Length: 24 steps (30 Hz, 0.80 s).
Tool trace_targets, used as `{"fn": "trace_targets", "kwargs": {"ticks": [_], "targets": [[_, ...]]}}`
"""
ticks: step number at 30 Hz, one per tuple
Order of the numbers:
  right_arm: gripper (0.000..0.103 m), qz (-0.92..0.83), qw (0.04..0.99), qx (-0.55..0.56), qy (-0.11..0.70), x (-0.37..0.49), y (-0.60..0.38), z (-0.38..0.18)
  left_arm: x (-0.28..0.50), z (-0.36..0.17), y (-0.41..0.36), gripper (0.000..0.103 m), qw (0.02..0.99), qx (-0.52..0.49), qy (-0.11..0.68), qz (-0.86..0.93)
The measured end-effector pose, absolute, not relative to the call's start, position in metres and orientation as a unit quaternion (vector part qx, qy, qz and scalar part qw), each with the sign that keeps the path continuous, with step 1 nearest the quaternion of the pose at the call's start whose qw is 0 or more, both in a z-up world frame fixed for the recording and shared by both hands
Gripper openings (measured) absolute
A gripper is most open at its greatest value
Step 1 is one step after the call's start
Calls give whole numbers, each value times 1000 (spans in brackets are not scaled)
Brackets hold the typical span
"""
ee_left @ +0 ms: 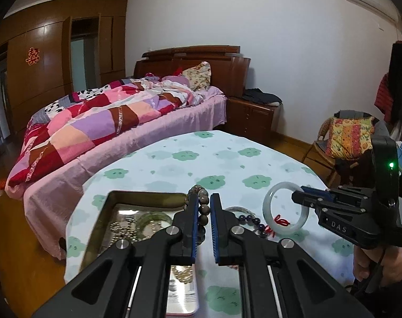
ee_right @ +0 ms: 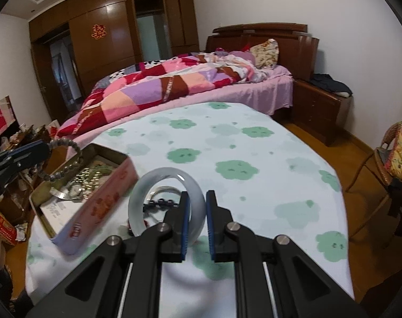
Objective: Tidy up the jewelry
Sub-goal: 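Carry the grey bead bracelet and white bangle over the tin box with both tools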
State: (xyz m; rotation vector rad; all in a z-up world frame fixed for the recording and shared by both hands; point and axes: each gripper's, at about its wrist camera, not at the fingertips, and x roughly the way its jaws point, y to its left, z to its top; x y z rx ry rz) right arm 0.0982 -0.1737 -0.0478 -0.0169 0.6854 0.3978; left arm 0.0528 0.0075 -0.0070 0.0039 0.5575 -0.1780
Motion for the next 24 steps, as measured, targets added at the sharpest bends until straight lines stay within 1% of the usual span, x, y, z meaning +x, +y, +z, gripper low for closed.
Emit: {"fn": "trace_targets", "kwargs": {"ticks": [18, 24], "targets": [[14, 262, 908, -45, 324, 92, -109, -37, 49, -11, 72, 8, 959, -39, 279, -26], [14, 283, 902, -61, 320, 91, -85, -34, 48, -18, 80, 8, 957, -41, 286, -14]]}}
